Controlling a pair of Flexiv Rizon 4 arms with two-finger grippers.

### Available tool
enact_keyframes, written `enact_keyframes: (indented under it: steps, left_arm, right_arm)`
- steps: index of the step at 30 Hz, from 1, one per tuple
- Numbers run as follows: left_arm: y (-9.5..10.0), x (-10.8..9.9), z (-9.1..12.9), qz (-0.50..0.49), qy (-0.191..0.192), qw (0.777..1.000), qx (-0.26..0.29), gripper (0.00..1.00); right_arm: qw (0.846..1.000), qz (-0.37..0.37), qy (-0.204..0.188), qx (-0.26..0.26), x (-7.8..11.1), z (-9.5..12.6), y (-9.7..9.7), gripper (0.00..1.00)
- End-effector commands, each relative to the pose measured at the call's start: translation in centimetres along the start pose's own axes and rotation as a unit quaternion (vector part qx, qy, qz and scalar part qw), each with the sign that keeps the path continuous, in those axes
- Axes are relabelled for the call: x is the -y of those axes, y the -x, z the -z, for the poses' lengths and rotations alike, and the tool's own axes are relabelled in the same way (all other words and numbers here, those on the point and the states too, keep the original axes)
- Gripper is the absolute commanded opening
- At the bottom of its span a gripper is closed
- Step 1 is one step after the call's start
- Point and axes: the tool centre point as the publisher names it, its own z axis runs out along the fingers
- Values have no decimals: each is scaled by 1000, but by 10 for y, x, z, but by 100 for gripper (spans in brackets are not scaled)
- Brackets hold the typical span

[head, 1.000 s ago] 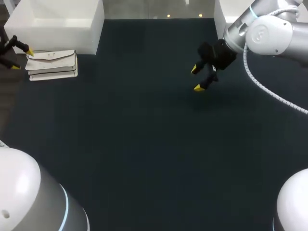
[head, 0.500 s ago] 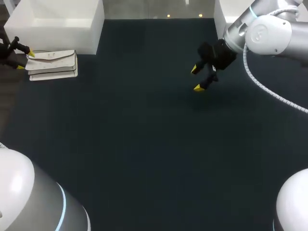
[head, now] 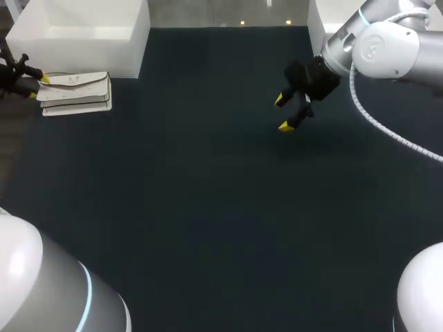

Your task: Pick up the bag, open it, inspect its contents, close it, and place it on the opposite side

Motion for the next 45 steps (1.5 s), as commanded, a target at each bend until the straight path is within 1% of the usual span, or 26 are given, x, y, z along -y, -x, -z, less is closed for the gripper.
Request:
enact_keyframes:
  steps: [1, 2, 3, 4, 5, 6, 9, 13, 26, 29, 45]
  left_arm:
    - [7, 13, -6, 2, 63, 998, -9, 49]
    - [7, 14, -7, 3, 63, 998, -8, 46]
    - [8, 14, -7, 3, 63, 998, -8, 41]
    - [8, 14, -7, 3, 63, 998, -8, 33]
    - [8, 14, -7, 4, 63, 998, -8, 19]
    - [8, 14, -7, 4, 64, 998, -8, 0]
    - [6, 10, -9, 0, 69, 998, -10, 0]
    - [1, 1, -12, -5, 74, 997, -14, 0]
    - [-23, -48, -35, -19, 87, 995, -36, 0]
    - [-30, -59, -35, -24, 85, 995, -37, 0]
    - [-30, -59, -35, -24, 85, 995, -37, 0]
  right_arm:
    - [1000, 1, 1, -1, 1, 0, 1, 100]
    - [1000, 1, 1, -1, 1, 0, 1, 100]
    - [1000, 1, 1, -1, 1, 0, 1, 100]
    - [1000, 1, 1, -1, 1, 0, 1, 100]
    - [1000, 1, 1, -1, 1, 0, 1, 100]
    - [1000, 1, 1, -1, 1, 0, 1, 100]
    - [1000, 1, 1, -1, 1, 0, 1, 100]
    - [1000, 1, 1, -1, 1, 0, 1, 100]
    - [1000, 1, 1, -1, 1, 0, 1, 100]
    - [1000, 1, 1, -1, 1, 0, 1, 100]
    - [1000, 1, 1, -1, 1, 0, 1, 100]
